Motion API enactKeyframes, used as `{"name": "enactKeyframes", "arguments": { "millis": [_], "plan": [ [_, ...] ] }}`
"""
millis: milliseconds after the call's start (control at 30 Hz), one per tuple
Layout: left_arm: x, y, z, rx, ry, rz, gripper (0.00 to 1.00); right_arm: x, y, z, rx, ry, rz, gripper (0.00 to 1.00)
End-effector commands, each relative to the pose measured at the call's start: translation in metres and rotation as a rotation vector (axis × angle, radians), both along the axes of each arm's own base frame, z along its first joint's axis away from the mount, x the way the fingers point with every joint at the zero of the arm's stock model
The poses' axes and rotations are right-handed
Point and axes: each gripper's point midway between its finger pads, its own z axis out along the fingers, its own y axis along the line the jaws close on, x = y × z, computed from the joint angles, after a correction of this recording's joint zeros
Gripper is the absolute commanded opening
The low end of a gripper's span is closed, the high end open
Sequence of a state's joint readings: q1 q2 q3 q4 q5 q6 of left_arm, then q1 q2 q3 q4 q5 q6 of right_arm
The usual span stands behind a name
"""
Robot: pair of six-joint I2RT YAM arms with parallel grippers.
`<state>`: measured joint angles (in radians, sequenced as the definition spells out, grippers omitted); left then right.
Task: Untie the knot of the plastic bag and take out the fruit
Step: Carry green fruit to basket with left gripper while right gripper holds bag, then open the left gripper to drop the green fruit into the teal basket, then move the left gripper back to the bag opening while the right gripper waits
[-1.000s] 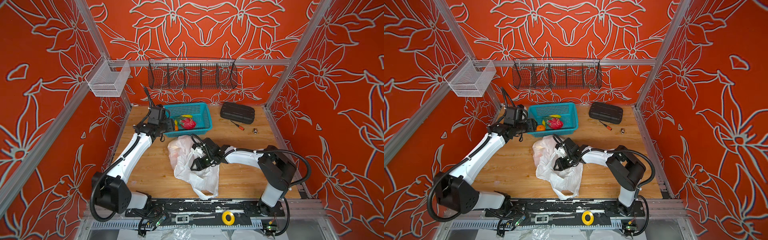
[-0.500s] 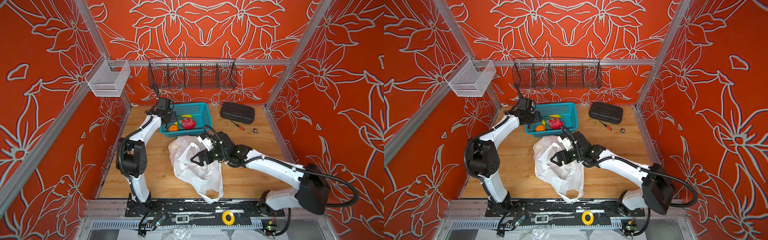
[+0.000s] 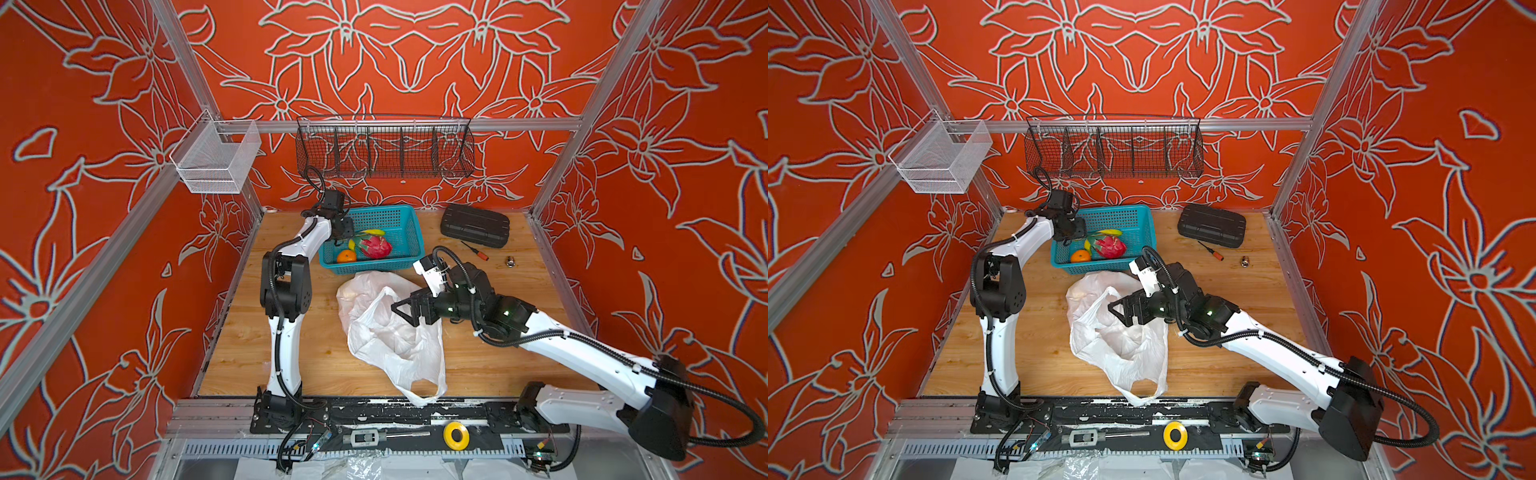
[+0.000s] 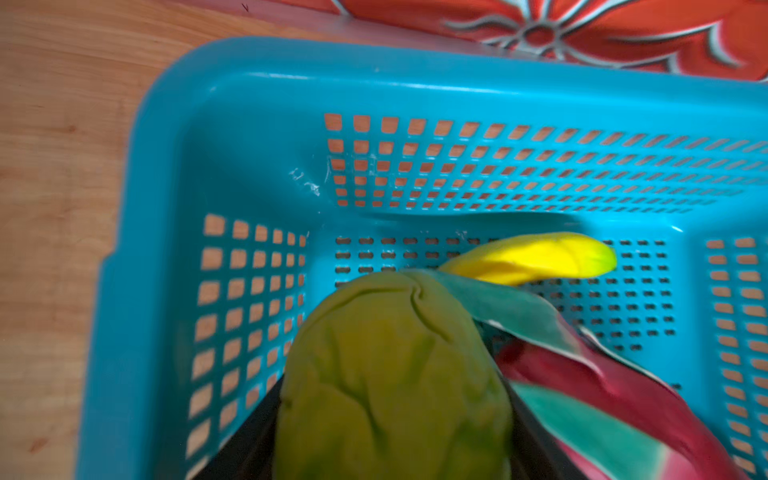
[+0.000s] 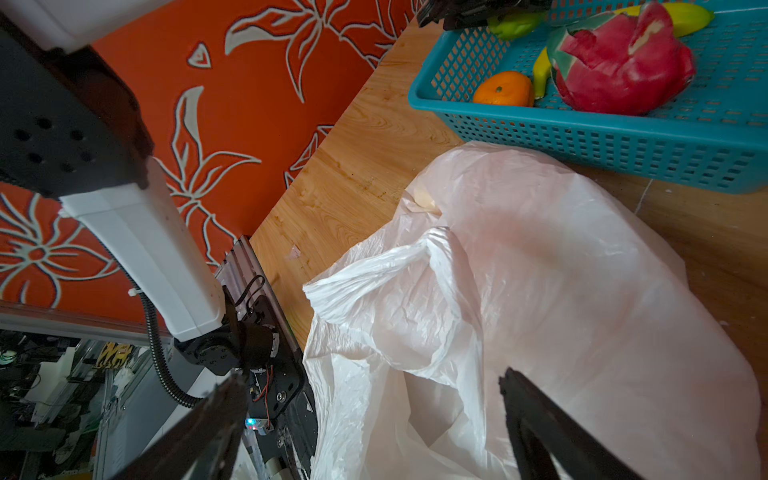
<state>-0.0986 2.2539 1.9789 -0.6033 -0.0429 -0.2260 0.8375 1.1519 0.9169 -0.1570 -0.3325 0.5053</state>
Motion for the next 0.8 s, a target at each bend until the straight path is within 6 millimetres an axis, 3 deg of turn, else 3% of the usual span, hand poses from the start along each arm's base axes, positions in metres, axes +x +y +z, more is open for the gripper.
{"name": "enactKeyframes", "arguments": {
  "millis": [0,133,300,600,767],
  "plan": [
    [-0.006,0.006,-0.023,0.001,0.099,-0.019,0.36,-0.001,-0.012,-0.001,-0.024,-0.016,-0.034,0.97],
    [-0.006,0.006,-0.037,0.008,0.135,-0.032,0.49,-0.002,-0.016,0.002,-0.024,-0.026,-0.040,0.97],
    [-0.009,0.004,-0.028,0.001,0.126,-0.039,0.70,-0.003,-0.016,0.004,-0.017,-0.023,-0.039,0.97],
    [-0.020,0.001,0.021,-0.030,0.053,-0.043,0.82,-0.002,-0.015,0.012,0.002,-0.027,-0.046,0.97],
    [-0.041,-0.001,0.055,-0.068,0.005,-0.034,0.83,-0.002,-0.018,0.012,0.005,-0.023,-0.062,0.97]
  ]
}}
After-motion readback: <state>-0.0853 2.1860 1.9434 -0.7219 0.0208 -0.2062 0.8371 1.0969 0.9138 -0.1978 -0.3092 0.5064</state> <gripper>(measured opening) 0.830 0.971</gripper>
